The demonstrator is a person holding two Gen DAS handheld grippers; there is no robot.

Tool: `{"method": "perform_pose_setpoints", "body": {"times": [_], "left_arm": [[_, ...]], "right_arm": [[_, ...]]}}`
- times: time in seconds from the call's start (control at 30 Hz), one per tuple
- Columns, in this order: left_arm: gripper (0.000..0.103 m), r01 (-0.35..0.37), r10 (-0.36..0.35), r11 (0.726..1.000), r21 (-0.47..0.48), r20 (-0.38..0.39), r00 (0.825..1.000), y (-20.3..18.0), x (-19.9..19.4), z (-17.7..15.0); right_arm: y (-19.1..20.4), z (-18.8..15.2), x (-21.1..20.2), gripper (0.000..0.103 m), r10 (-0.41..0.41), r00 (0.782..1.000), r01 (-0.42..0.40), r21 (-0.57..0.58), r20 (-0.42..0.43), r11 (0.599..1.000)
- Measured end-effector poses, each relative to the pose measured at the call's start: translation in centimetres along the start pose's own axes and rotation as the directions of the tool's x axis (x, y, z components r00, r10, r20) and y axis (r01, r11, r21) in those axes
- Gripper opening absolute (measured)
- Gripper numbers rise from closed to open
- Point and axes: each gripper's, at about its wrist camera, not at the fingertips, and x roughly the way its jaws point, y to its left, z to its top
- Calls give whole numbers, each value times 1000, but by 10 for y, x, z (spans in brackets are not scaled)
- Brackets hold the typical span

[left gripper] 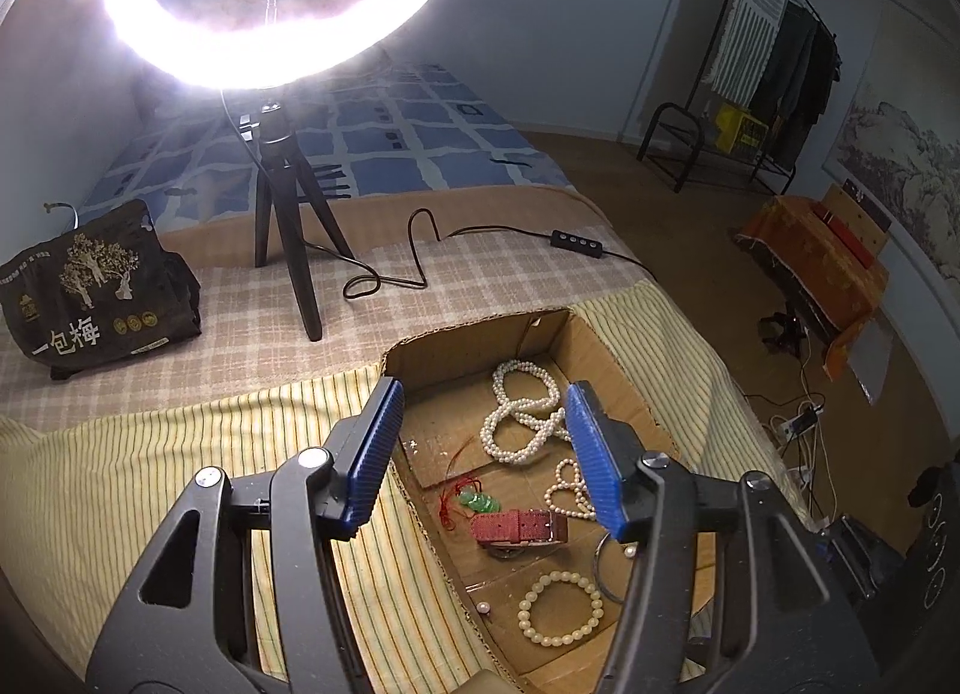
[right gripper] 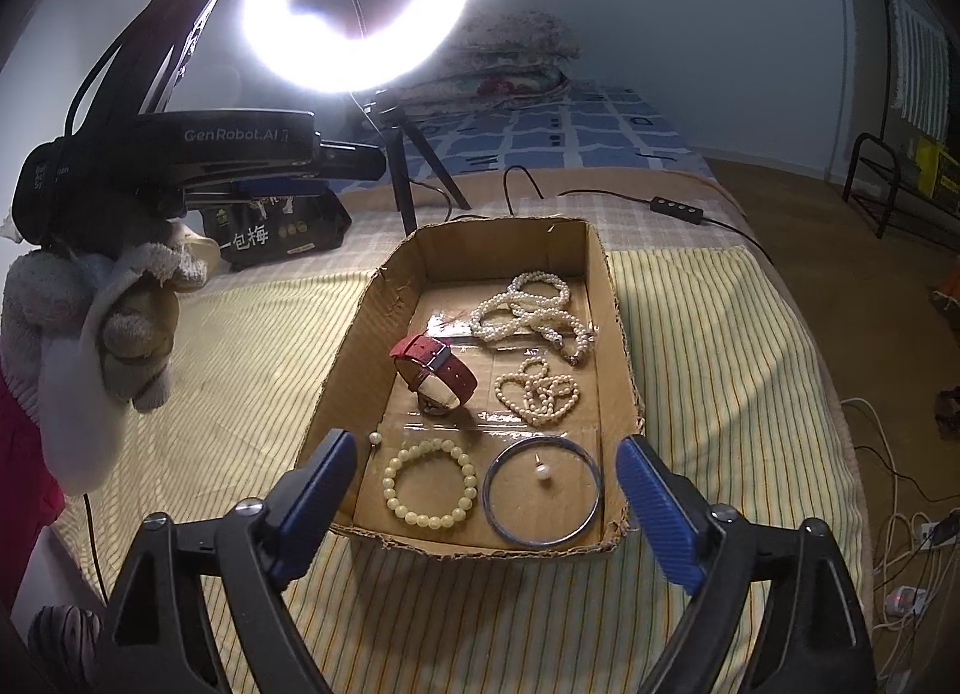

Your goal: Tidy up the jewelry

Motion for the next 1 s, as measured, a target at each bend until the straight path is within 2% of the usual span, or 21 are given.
{"method": "perform_pose_setpoints", "body": {"times": [0.1, 0.47, 0.77, 1.0], "left_arm": [[65, -6, 6, 1000, 4, -3, 1000, 0, 0, -2], [65, -15, 14, 1000, 10, 28, 999, 1, -21, -5], [66, -23, 22, 999, 23, 76, 997, -2, -57, -7], [66, -35, 30, 999, 37, 142, 989, -6, -101, -12]], "right_arm": [[1, 1, 3, 92, -15, 1000, 15, 8, -14, 1000], [4, 2, -3, 92, -20, 1000, 20, 25, -13, 999], [14, 7, -24, 92, -32, 999, 31, 24, 20, 999], [20, 12, -49, 92, -39, 998, 37, 41, 55, 998]]}}
